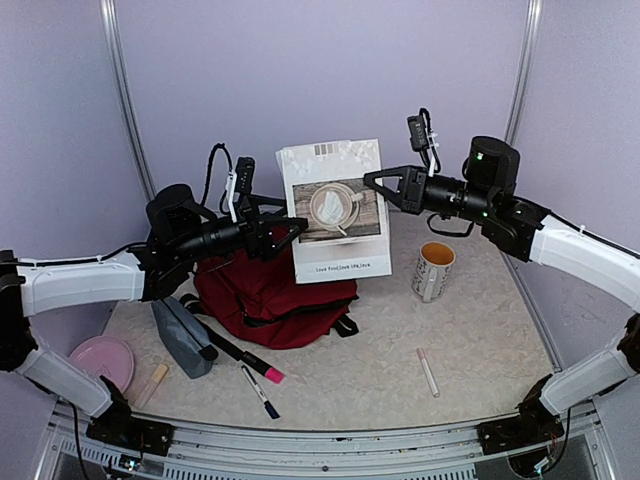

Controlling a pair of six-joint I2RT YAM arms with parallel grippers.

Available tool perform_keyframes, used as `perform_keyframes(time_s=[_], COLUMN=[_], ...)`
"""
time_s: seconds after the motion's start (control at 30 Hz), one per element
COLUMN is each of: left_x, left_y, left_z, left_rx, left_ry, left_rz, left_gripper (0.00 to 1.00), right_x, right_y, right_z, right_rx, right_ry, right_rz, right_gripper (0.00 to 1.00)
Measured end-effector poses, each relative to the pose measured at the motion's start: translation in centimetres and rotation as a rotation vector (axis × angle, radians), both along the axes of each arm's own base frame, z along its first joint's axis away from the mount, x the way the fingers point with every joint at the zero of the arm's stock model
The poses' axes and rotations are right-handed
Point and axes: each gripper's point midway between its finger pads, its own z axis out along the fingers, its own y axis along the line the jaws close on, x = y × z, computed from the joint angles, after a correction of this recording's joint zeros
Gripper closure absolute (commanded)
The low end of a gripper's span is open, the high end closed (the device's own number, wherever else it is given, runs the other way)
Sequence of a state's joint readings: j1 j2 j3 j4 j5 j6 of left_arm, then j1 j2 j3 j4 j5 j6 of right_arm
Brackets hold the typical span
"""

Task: Pack the student bag
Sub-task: Pass from the right arm to the left

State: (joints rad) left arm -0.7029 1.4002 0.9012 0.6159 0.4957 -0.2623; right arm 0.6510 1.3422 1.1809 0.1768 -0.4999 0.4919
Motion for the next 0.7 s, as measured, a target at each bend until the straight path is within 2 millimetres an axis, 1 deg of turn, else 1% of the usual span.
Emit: perform_keyframes(time_s=[0.13,0.23,0.33,0.43,0.5,0.6,0.67,0.7], left_x=[0.2,-0.3,-0.8,-0.9,-1.0,-1.6,-2.3,-2.6], left_y=[0.4,0.4,0.9,1.8,2.0,1.1,0.1,-0.4], left_z=[-1.1,-0.8,-0.3,-0.1,-0.4,-0.9,-1.4,-1.7], left_rx=[0.010,0.003,-0.014,-0.035,-0.045,-0.047,-0.044,-0.044], left_ry=[0.029,0.025,0.012,0.014,0.026,0.046,0.056,0.064], left_rz=[-0.004,-0.029,-0.045,-0.045,-0.056,-0.085,-0.115,-0.129], left_gripper=[0.06,0.06,0.03,0.04,0.05,0.08,0.13,0.18], right_x=[-0.9,-1.3,-1.3,-1.4,-1.4,-1.5,-1.7,-1.8], right_y=[0.3,0.3,0.3,0.3,0.4,0.4,0.4,0.5], right_z=[0.5,0.8,0.9,0.9,0.9,0.9,1.2,1.4], right_rx=[0.003,0.001,-0.002,-0.006,-0.007,-0.004,0.004,0.011], right_ry=[-0.017,-0.041,-0.052,-0.060,-0.062,-0.065,-0.071,-0.073], right_rz=[0.023,0.030,0.029,0.032,0.035,0.042,0.050,0.055], right_gripper=[1.00,1.00,1.00,1.00,1.00,1.00,1.00,1.00])
